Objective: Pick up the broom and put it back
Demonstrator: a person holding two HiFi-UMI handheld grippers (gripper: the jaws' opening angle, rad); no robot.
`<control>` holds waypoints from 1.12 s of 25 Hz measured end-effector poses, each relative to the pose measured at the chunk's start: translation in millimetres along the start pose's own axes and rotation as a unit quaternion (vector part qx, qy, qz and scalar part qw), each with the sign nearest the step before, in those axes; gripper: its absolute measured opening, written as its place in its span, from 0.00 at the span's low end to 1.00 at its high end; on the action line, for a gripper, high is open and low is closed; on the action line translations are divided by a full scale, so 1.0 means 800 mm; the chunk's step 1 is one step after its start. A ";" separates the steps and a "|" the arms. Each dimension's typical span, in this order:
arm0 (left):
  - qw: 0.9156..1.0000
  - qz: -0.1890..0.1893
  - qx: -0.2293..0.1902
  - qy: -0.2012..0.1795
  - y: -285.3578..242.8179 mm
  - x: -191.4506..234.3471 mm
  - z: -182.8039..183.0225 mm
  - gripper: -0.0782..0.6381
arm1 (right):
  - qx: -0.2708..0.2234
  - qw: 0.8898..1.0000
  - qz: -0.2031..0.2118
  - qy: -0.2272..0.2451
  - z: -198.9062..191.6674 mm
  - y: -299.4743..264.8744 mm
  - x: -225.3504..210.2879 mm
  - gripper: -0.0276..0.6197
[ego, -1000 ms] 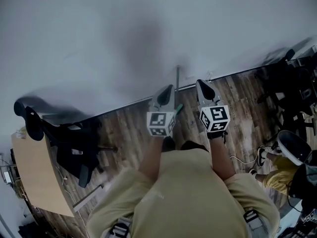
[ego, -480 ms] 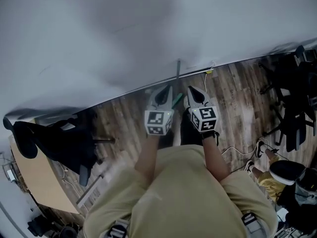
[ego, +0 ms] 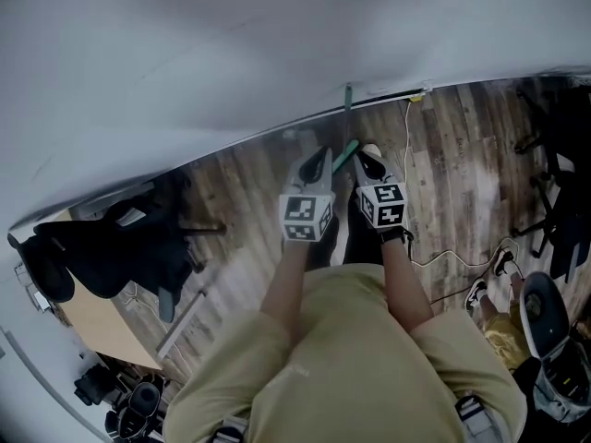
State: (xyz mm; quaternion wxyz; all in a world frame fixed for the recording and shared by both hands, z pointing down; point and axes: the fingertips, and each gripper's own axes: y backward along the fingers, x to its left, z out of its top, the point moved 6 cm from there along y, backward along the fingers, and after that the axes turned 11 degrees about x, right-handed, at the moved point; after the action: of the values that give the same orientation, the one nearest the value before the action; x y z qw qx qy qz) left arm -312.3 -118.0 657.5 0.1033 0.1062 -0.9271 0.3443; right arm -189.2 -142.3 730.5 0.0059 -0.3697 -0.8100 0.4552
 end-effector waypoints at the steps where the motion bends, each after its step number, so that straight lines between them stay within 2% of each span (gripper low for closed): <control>1: 1.000 0.001 0.003 0.002 -0.008 0.003 -0.004 0.11 | 0.006 1.000 0.000 -0.005 -0.006 -0.013 -0.005 0.09; 6: 1.000 0.008 0.017 0.009 -0.040 0.019 -0.020 0.11 | 0.028 1.000 0.007 -0.002 -0.020 -0.078 -0.025 0.13; 15: 0.999 0.017 0.040 0.005 -0.080 0.053 -0.041 0.11 | 0.050 0.999 -0.019 0.000 -0.019 -0.178 -0.083 0.30; 18: 0.999 0.015 0.042 -0.003 -0.085 0.055 -0.044 0.11 | 0.048 0.998 -0.027 0.001 -0.011 -0.201 -0.097 0.35; 23: 0.999 0.024 0.041 0.002 -0.078 0.062 -0.046 0.11 | 0.032 0.999 -0.044 0.004 0.017 -0.238 -0.113 0.48; 28: 0.999 0.032 0.038 0.012 -0.069 0.066 -0.053 0.11 | 0.030 0.999 -0.038 0.000 0.032 -0.271 -0.120 0.50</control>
State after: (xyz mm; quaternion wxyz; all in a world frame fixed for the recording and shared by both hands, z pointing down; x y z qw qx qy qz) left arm -343.1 -137.5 737.1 0.0991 0.0761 -0.9148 0.3840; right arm -257.0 -286.6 907.4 0.0345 -0.3383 -0.8097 0.4783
